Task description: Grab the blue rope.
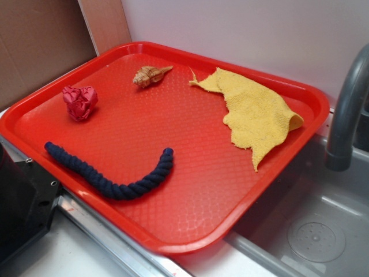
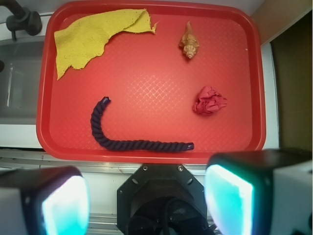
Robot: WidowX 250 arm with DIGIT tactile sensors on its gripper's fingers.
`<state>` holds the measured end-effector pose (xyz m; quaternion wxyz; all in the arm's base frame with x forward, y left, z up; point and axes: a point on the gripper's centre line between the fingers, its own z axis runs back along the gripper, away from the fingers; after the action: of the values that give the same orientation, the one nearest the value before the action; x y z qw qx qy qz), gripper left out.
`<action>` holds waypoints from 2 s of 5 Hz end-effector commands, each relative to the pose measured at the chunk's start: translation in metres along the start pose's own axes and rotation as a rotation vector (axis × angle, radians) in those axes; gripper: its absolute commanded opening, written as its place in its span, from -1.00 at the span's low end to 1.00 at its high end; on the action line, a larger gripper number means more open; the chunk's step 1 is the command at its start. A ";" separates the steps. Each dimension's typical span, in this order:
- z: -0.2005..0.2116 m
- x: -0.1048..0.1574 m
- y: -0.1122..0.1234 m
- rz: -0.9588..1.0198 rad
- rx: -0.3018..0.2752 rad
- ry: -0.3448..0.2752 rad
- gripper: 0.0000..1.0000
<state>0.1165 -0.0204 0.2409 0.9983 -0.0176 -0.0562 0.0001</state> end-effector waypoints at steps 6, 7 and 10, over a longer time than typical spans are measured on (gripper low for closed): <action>-0.189 0.009 -0.075 -0.080 -0.019 0.073 1.00; -0.219 0.004 -0.081 -0.132 -0.027 0.121 1.00; -0.241 -0.002 -0.076 -0.225 -0.056 0.142 -1.00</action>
<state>0.1494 -0.1078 0.0113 0.9925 -0.0430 0.0059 -0.1146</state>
